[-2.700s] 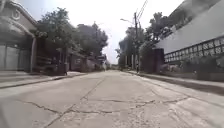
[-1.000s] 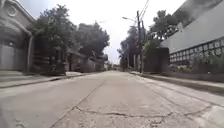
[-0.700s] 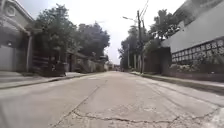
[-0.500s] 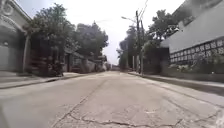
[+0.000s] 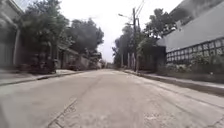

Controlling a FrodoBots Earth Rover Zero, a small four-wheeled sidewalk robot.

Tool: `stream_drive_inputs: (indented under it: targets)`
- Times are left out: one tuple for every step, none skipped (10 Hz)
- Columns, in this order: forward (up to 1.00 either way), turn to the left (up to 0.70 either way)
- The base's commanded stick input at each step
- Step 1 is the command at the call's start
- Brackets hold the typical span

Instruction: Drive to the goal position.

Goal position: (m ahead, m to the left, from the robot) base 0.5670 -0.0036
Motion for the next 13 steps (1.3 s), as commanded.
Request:
stream_drive_inputs:
  targets:
    - [0.50, -0.43]
    - [0.50, -0.43]
    - [0.50, -0.43]
    - [0.50, -0.43]
    - [0.50, -0.43]
    - [0.50, -0.43]
    - [0.50, -0.43]
    - [0.50, -0.43]
    - [0.50, -0.43]
    - [0.50, -0.45]
    - [0.50, -0.45]
    - [0.50, -0.45]
    - [0.50, -0.46]
